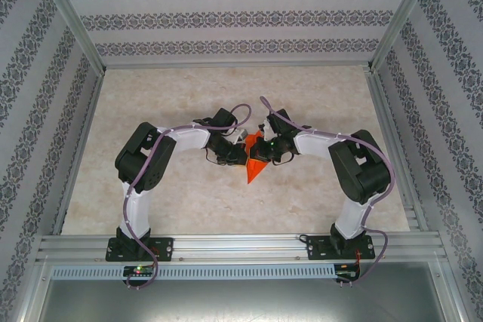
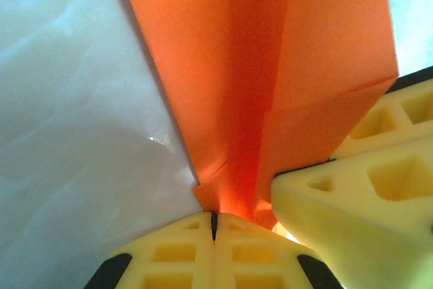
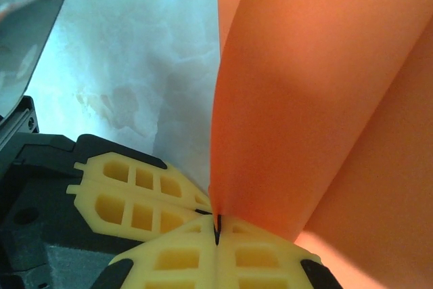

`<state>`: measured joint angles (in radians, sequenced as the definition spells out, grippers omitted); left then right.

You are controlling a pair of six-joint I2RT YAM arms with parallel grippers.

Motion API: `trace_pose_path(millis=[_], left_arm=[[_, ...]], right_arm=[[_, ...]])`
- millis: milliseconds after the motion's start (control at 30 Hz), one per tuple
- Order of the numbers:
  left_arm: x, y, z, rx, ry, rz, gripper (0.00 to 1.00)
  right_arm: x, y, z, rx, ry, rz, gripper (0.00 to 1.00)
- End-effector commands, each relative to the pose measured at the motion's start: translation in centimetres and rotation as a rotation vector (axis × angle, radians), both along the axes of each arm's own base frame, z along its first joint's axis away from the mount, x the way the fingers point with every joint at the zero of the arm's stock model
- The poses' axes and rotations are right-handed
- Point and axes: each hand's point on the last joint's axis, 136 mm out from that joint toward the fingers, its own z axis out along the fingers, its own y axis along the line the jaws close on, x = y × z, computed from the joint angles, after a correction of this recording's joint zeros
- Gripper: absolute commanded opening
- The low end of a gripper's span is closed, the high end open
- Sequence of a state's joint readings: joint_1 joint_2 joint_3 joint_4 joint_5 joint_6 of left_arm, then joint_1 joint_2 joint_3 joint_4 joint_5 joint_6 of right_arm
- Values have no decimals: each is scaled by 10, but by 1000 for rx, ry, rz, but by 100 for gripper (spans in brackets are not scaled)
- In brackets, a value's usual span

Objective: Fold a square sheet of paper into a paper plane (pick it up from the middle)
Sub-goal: Fourth fold the wing at the center of the table.

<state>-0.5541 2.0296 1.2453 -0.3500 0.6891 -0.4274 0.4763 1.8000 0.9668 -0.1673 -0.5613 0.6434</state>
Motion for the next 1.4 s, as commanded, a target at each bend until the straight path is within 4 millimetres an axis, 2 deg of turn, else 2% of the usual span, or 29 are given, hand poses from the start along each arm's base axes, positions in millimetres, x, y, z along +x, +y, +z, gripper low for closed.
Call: trace_pose_path(millis=[0,533,767,933,1167,1367], left_arm=[[15,9,-21,54,-63,43,0],[18,7,-10,6,-79,59,0],[21,5,4,-29,-97,69,0],[20,7,14,-28,-114,77,0],[15,13,26,-33,-138,101,7],[6,12,34,-66,-151,118,11]], right_arm=[[-6,1,-9,-47,13,39,0],[-6,3,-21,-62,34,45,0],[-6,3,-23,-62,40,45,1],[-7,3,-26,-61,45,44,6],[-8,4,-24,-40,47,41,15],[-8,10,-20,10,49,32,19]])
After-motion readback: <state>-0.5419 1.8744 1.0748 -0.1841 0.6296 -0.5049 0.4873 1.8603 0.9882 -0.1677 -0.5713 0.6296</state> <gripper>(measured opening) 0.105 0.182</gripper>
